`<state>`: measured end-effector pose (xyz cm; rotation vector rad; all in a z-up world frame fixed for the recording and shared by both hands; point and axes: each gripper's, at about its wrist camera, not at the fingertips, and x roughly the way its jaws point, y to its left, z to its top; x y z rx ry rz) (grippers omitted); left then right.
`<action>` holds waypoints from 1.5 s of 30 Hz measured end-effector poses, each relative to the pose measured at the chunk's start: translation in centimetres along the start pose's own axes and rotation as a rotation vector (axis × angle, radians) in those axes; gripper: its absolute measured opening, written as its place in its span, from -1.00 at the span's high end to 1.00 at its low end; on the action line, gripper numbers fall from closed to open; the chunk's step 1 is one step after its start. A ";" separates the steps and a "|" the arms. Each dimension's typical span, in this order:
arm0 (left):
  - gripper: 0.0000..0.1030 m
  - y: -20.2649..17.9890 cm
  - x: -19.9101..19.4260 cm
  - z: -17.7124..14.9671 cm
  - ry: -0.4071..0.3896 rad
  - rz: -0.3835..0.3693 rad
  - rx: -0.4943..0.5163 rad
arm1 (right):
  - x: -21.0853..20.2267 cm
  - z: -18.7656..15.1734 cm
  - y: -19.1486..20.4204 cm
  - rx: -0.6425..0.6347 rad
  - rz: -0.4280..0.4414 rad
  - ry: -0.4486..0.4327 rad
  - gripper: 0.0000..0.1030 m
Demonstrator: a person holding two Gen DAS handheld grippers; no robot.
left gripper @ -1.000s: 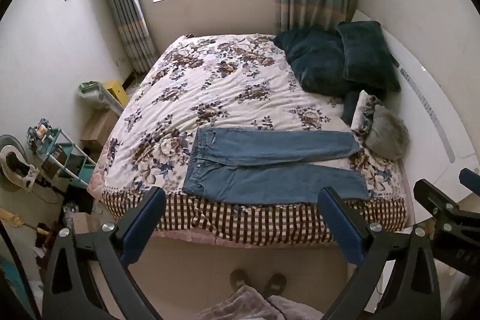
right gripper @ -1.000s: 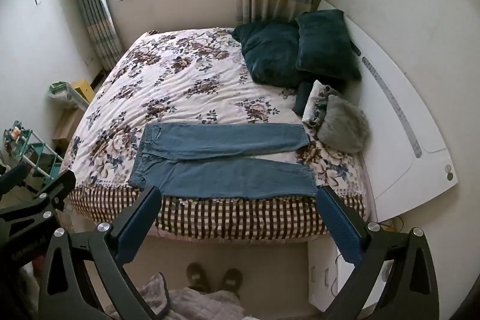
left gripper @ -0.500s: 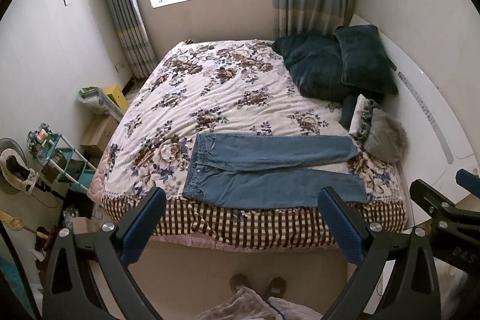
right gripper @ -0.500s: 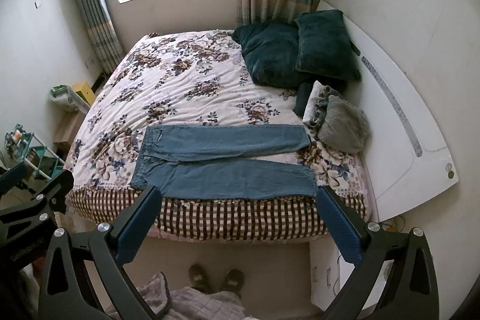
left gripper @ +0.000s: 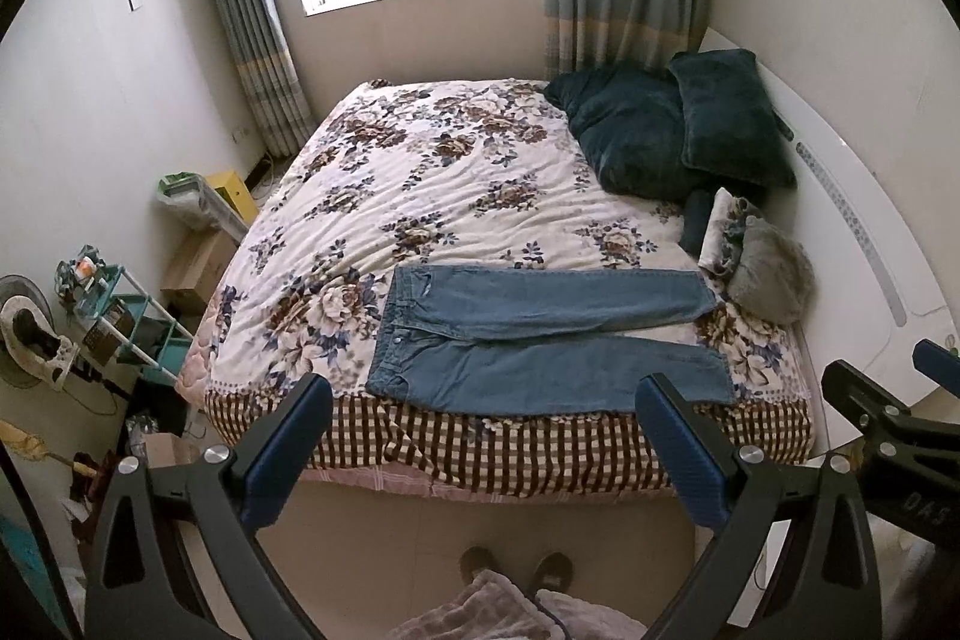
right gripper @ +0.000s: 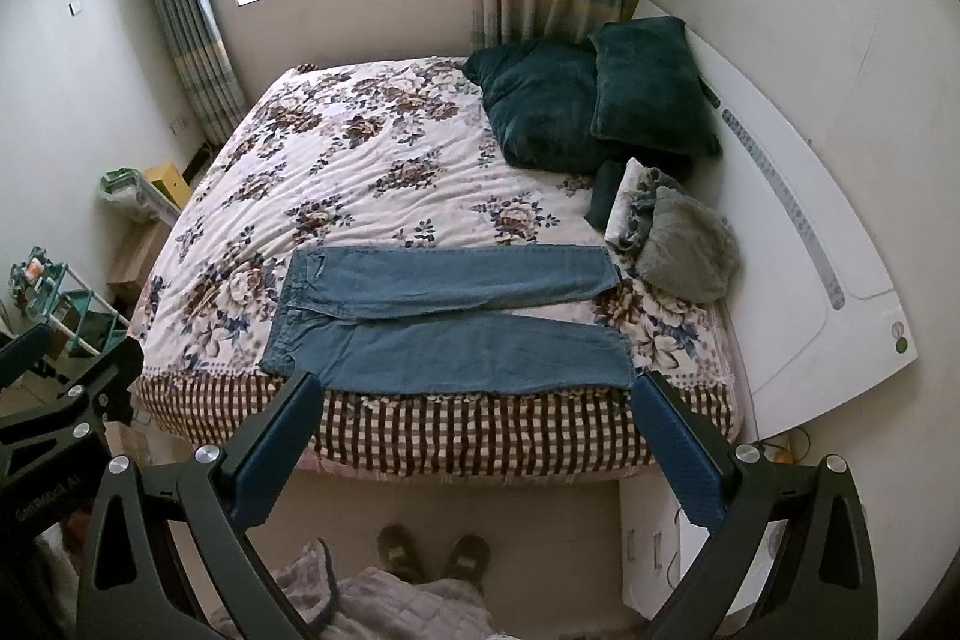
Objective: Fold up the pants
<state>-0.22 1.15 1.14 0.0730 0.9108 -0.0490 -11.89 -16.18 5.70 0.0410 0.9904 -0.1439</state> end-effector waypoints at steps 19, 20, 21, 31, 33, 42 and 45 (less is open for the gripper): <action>-1.00 -0.5 0.0 -0.9 0.002 0.008 0.005 | -0.7 -0.2 -1.0 0.013 0.016 -0.002 -1.00; -1.00 -0.5 0.0 -0.9 0.002 0.007 0.005 | -0.7 -0.2 -1.0 0.012 0.018 -0.002 -1.00; -1.00 -0.5 0.0 -0.9 0.001 0.010 0.007 | -0.8 -0.3 -1.0 0.011 0.020 -0.002 -1.00; -1.00 -1.2 0.0 -1.5 0.000 0.024 -0.003 | -0.3 -0.4 -1.7 0.011 0.042 0.004 -1.00; -1.00 -1.5 0.1 -1.4 0.000 0.029 -0.007 | -0.2 -0.5 -1.9 0.008 0.048 0.004 -1.00; -1.00 -2.7 2.3 -1.1 -0.041 0.084 -0.044 | 2.2 -0.1 -3.5 0.008 0.061 0.017 -1.00; -1.00 -2.8 5.1 -0.6 -0.068 0.138 -0.047 | 4.7 0.6 -4.2 0.021 0.034 0.002 -1.00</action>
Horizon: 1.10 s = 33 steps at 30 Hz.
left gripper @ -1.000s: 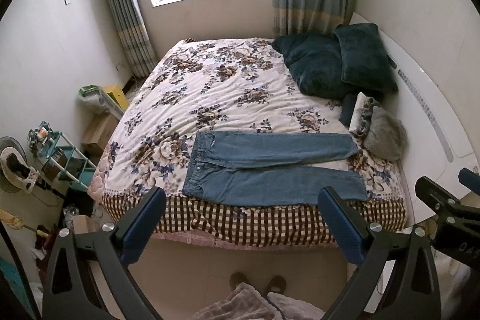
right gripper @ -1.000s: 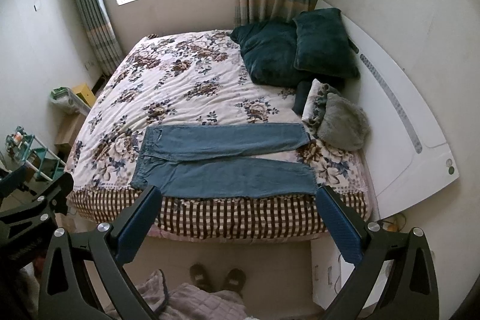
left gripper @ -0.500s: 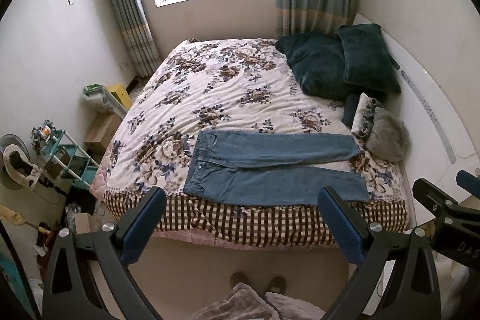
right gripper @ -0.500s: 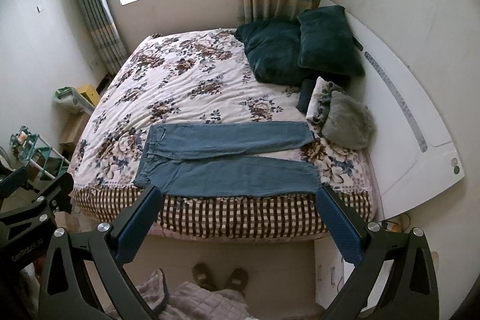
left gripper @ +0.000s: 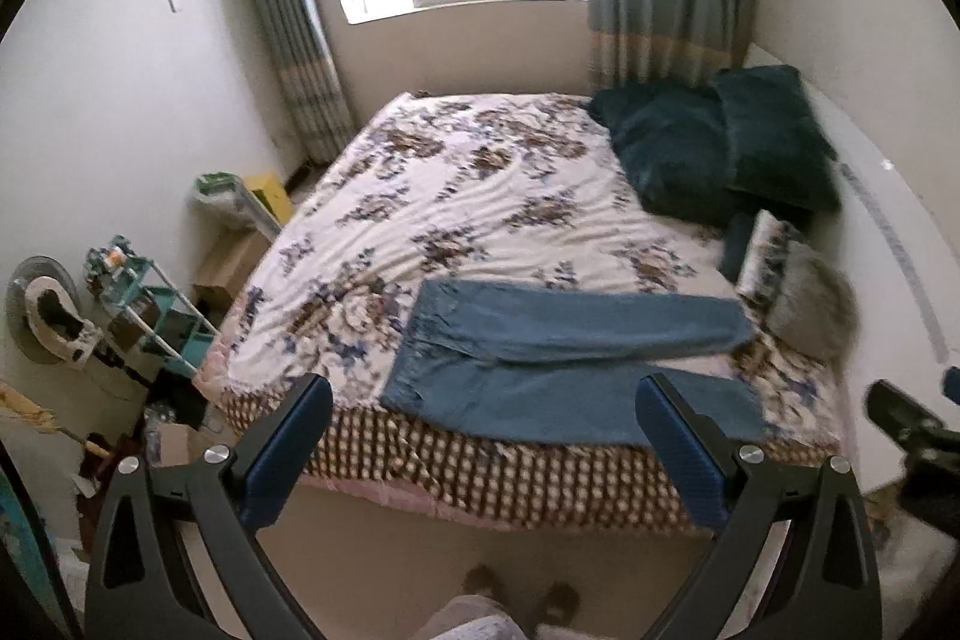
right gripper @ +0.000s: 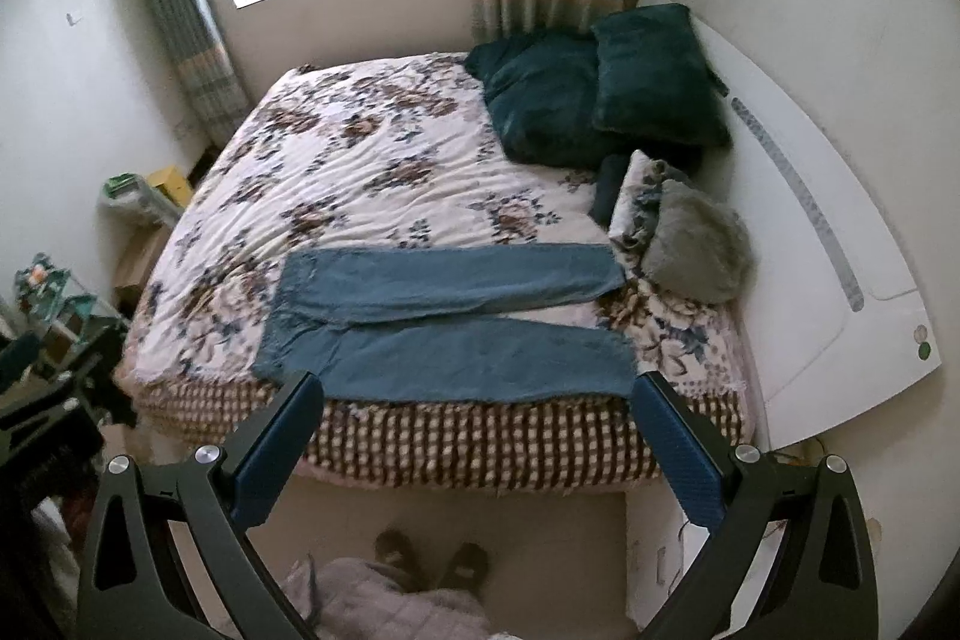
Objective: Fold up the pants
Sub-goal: 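Lower both tools to the jeans leg hems and grasp them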
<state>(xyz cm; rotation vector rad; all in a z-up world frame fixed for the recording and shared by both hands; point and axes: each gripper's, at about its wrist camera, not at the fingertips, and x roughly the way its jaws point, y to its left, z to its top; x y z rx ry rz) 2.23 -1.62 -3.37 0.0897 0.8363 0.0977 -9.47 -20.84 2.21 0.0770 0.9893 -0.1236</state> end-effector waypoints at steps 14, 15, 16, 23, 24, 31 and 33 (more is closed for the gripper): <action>-1.00 -0.9 23.1 4.7 0.140 0.079 0.121 | 24.6 7.4 -1.7 -0.025 -0.130 0.116 -1.00; -1.00 -0.9 25.6 5.4 0.154 0.081 0.142 | 26.9 8.2 -1.9 -0.029 -0.134 0.125 -1.00; -1.00 -0.9 27.8 6.1 0.168 0.073 0.161 | 28.9 9.0 -1.9 -0.033 -0.149 0.136 -1.00; -1.00 -3.2 44.8 9.1 0.248 0.040 0.340 | 45.8 14.5 -1.7 -0.111 -0.169 0.222 -1.00; -1.00 -4.2 47.3 9.1 0.257 0.049 0.380 | 48.8 15.0 -1.7 -0.128 -0.171 0.241 -1.00; -1.00 -10.5 64.1 6.3 0.342 0.039 0.614 | 69.1 15.3 -2.3 -0.221 -0.196 0.408 -1.00; -1.00 -11.9 68.7 5.0 0.394 0.035 0.663 | 74.6 14.7 -2.3 -0.252 -0.196 0.463 -1.00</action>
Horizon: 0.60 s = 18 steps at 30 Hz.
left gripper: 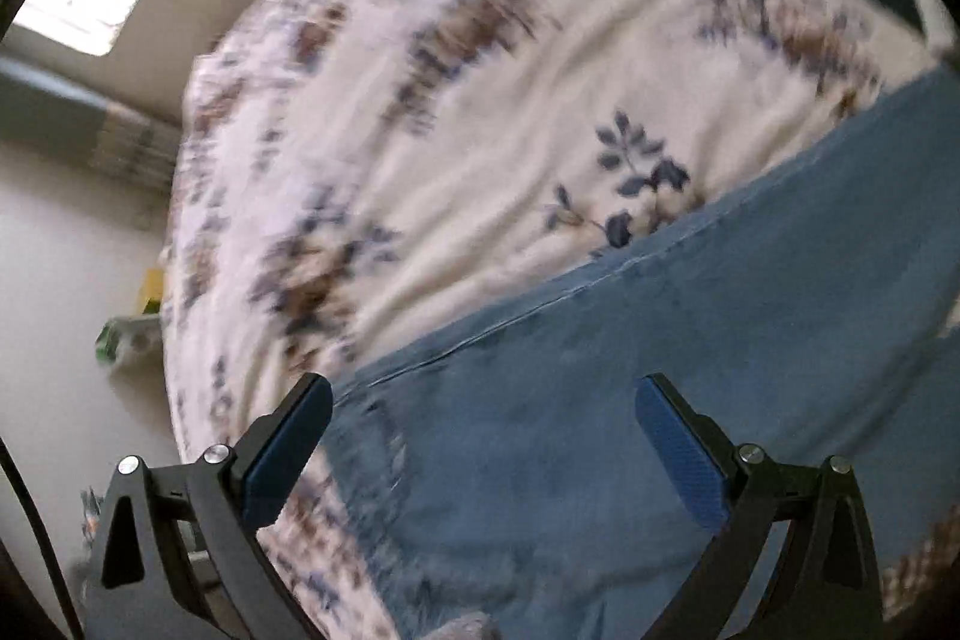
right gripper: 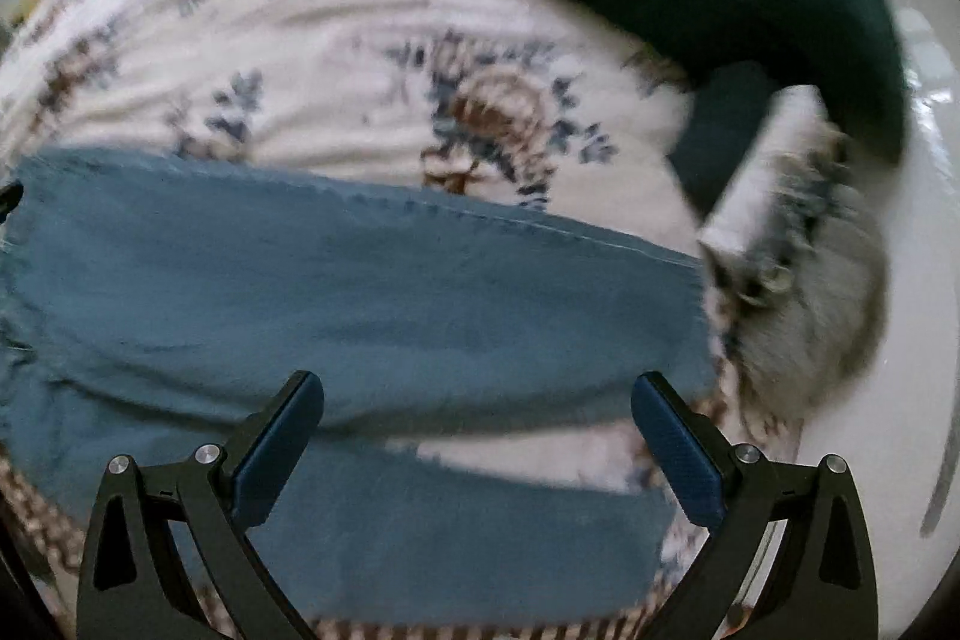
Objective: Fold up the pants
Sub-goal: 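Lower both tools to the jeans leg hems and grasp them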
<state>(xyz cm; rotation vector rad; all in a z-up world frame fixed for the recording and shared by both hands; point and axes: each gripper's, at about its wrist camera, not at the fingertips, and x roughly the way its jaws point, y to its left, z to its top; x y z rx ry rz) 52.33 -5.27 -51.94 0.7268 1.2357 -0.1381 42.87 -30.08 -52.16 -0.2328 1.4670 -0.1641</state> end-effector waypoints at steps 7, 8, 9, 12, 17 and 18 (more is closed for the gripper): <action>-0.56 -4.7 11.4 3.8 0.189 -0.175 0.220 | 14.7 5.9 1.5 -0.115 0.071 0.164 -1.00; -0.56 -4.9 12.0 4.0 0.199 -0.195 0.242 | 16.5 7.0 1.7 -0.146 0.068 0.178 -1.00; -0.56 -5.2 12.6 4.2 0.210 -0.217 0.270 | 17.5 7.4 1.9 -0.168 0.075 0.191 -1.00; -0.58 -5.3 13.2 4.8 0.221 -0.268 0.338 | 20.4 9.1 2.7 -0.249 0.117 0.232 -1.00; -0.07 -3.7 12.4 5.7 0.247 -0.416 0.358 | 22.3 11.1 3.1 -0.273 0.221 0.232 -0.68; 0.16 -3.4 11.9 5.8 0.240 -0.420 0.360 | 22.1 11.3 3.3 -0.278 0.241 0.217 -0.33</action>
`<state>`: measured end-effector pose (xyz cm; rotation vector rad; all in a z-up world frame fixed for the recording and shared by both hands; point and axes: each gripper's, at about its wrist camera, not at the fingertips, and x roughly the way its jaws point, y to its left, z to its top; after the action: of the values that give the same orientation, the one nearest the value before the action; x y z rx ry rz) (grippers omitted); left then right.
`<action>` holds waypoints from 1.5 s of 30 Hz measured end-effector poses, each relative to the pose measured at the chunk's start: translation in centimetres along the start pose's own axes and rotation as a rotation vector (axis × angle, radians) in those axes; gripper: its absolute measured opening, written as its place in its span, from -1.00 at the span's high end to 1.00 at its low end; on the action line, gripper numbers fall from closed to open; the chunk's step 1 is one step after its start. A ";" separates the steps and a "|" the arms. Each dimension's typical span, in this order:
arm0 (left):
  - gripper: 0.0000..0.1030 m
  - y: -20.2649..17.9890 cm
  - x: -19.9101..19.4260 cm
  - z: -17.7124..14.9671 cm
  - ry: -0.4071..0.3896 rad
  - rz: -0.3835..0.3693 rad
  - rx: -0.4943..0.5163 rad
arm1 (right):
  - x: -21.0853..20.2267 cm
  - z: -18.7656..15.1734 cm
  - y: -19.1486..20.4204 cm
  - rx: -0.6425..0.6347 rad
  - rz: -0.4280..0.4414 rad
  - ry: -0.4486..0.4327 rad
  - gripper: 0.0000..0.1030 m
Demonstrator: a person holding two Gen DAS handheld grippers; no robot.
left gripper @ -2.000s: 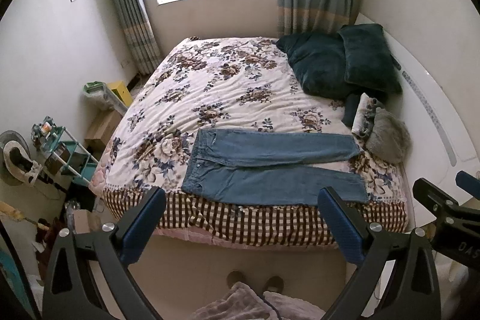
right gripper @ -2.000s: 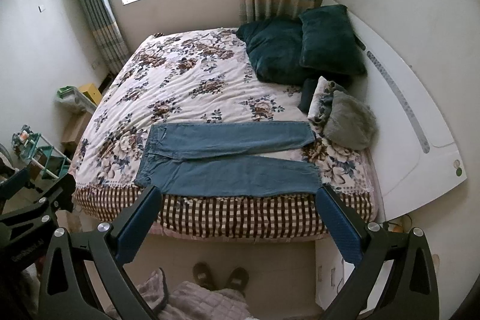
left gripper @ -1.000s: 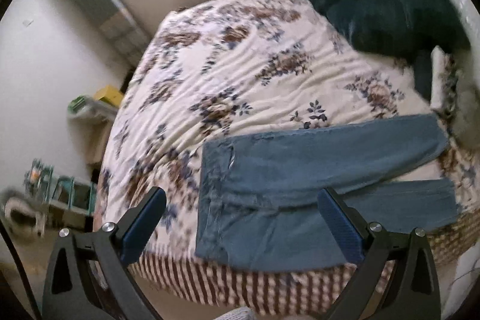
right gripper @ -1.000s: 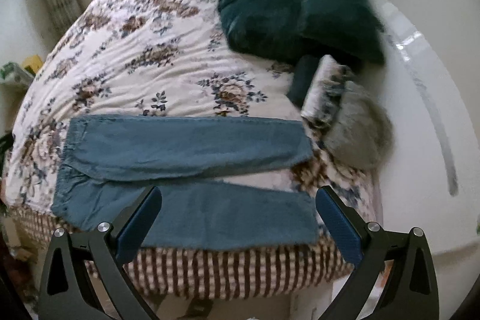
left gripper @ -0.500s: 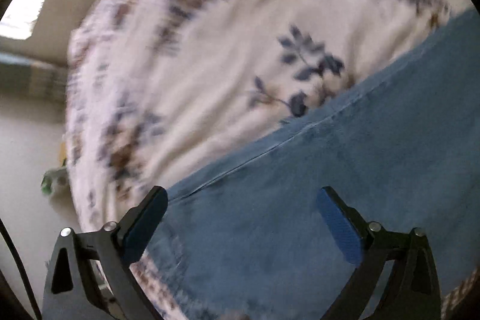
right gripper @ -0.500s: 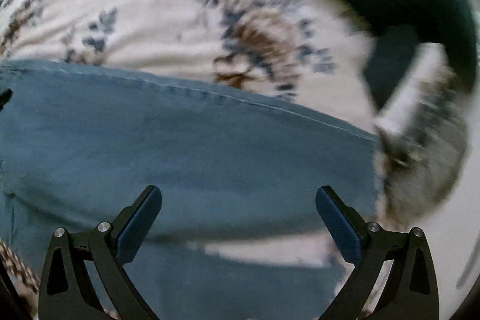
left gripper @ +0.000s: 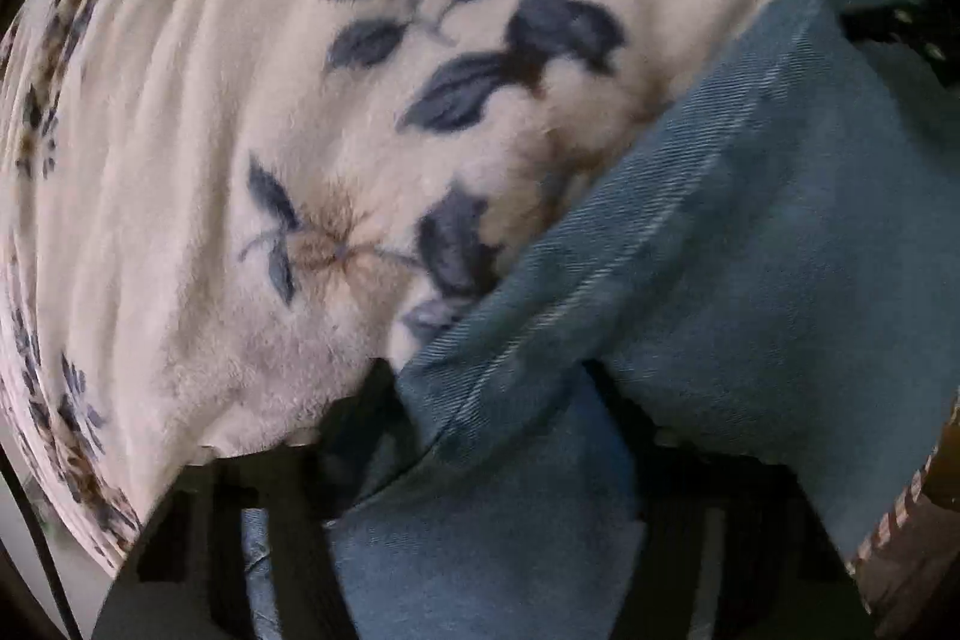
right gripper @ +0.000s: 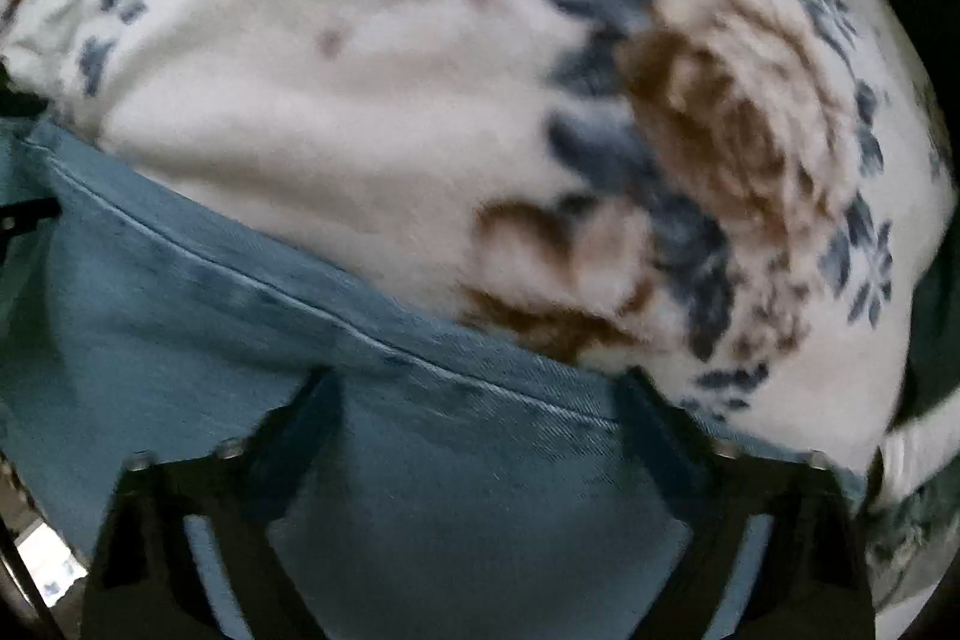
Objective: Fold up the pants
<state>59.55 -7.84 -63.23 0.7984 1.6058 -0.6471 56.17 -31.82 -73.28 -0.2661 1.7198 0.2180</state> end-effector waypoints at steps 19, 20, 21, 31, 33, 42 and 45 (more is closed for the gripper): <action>0.88 -10.8 -13.6 -14.3 -0.260 -0.023 -0.307 | -12.3 -16.1 3.4 0.254 0.060 -0.279 0.84; 0.88 -12.4 -13.7 -15.7 -0.253 -0.057 -0.344 | -12.4 -18.3 4.5 0.286 0.071 -0.274 0.84; 0.89 -13.9 -13.5 -17.5 -0.240 -0.092 -0.390 | -12.1 -21.0 5.6 0.339 0.103 -0.248 0.84; 0.87 -20.9 -0.5 -25.5 -0.098 -0.192 -0.695 | -1.2 -35.2 11.2 0.541 0.224 -0.049 0.82; 0.81 -20.7 0.3 -25.2 -0.107 -0.200 -0.721 | -0.5 -35.4 11.6 0.542 0.211 -0.053 0.82; -0.62 -22.9 -4.7 -27.3 -0.174 -0.202 -0.819 | -4.2 -34.3 12.3 0.461 0.321 -0.040 -0.67; -0.68 -24.2 -7.3 -29.3 -0.208 -0.147 -0.846 | -7.7 -34.6 10.7 0.548 0.348 -0.079 -0.67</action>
<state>23.38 -1.12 -51.28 -0.0114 1.5524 -0.0992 21.63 -31.31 -60.05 0.4412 1.6691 0.0026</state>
